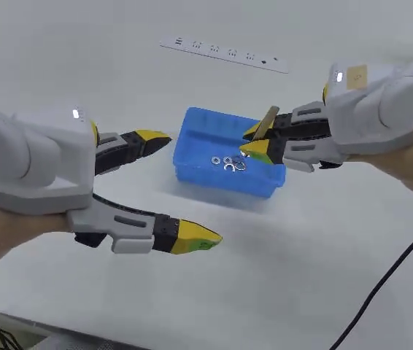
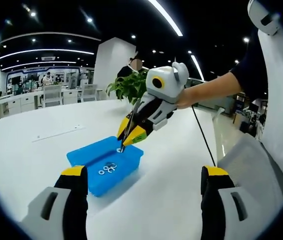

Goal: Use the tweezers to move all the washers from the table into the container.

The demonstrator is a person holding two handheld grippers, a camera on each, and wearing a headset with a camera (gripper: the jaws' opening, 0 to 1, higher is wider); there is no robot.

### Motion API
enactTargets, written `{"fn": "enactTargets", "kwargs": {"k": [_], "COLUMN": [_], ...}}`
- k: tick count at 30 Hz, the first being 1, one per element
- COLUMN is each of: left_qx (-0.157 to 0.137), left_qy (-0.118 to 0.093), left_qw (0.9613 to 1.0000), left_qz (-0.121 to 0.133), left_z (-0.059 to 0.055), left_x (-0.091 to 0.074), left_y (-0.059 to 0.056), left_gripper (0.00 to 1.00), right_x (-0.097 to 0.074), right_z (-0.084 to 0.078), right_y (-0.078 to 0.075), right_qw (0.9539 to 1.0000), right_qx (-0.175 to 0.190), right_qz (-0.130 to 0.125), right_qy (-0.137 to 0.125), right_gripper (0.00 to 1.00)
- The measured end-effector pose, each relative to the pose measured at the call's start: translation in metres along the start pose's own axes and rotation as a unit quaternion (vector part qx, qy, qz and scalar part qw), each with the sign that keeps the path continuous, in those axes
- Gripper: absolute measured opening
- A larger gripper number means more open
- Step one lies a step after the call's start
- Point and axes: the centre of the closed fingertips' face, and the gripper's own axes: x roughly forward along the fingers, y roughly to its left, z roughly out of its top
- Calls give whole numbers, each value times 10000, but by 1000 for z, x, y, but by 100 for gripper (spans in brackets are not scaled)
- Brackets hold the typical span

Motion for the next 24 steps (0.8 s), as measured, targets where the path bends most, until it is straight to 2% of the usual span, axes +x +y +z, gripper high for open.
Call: {"fn": "enactTargets", "kwargs": {"k": [4,8,13,20,24], "left_qx": [-32,-71,-91,-146,-156], "left_qy": [48,40,85,119,122], "left_qw": [10000,10000,9999,9998,9998], "left_qz": [-52,8,2,80,57], "left_z": [-4,-5,-7,-7,-6], "left_x": [1,1,0,-5,-5], "left_y": [-1,2,2,9,7], "left_gripper": [99,99,99,99,99], "right_x": [10,18,30,36,37], "right_z": [-12,-23,-37,-39,-37], "right_y": [-6,-13,-11,-11,-11], "right_qw": [9999,9997,9993,9991,9989], "right_qx": [62,183,263,302,338], "right_qz": [-7,-35,3,11,41], "right_qy": [100,167,284,299,307], "right_gripper": [10,10,10,10,10]}}
